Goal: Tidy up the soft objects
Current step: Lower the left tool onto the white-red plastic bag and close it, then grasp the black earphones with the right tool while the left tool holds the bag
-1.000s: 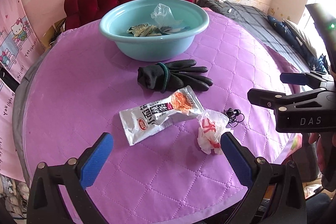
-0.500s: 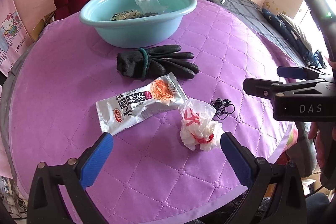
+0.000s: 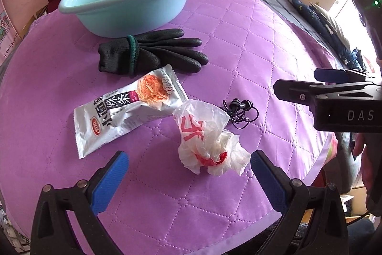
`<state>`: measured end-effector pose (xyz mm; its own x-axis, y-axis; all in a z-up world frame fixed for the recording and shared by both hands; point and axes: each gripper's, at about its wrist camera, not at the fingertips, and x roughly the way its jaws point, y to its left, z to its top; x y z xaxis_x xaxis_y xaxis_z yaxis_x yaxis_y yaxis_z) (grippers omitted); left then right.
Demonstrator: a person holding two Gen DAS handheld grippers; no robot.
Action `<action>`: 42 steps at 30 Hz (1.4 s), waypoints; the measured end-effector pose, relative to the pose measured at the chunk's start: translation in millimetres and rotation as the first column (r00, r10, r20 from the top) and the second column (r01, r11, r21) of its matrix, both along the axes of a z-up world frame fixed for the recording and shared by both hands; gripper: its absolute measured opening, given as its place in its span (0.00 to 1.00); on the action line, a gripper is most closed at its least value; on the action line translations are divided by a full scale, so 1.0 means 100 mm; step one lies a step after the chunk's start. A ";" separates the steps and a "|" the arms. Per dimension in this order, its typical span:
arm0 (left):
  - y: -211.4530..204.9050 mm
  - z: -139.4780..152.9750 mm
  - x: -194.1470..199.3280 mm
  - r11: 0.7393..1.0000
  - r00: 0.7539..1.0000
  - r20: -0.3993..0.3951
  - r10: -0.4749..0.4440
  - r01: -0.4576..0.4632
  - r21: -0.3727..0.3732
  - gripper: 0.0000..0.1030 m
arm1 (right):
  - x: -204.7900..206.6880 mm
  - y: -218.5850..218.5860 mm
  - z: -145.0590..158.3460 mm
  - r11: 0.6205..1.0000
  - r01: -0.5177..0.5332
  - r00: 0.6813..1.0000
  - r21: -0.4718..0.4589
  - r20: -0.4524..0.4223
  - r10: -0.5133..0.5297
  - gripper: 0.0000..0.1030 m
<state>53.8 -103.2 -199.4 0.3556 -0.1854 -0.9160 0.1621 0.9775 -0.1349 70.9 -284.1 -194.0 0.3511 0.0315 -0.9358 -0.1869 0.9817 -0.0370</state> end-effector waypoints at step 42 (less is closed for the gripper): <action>0.30 0.09 -0.15 0.992 0.993 -0.023 0.118 -0.119 -0.045 0.36 | 0.12 0.62 -0.42 0.978 -0.207 0.969 0.039 -0.127 0.210 0.99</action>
<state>38.3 -73.5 -190.7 0.3590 -0.1852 -0.9148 0.0420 0.9823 -0.1824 82.6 -221.7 -235.8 0.2100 0.1149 -0.9709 -0.3891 0.9209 0.0249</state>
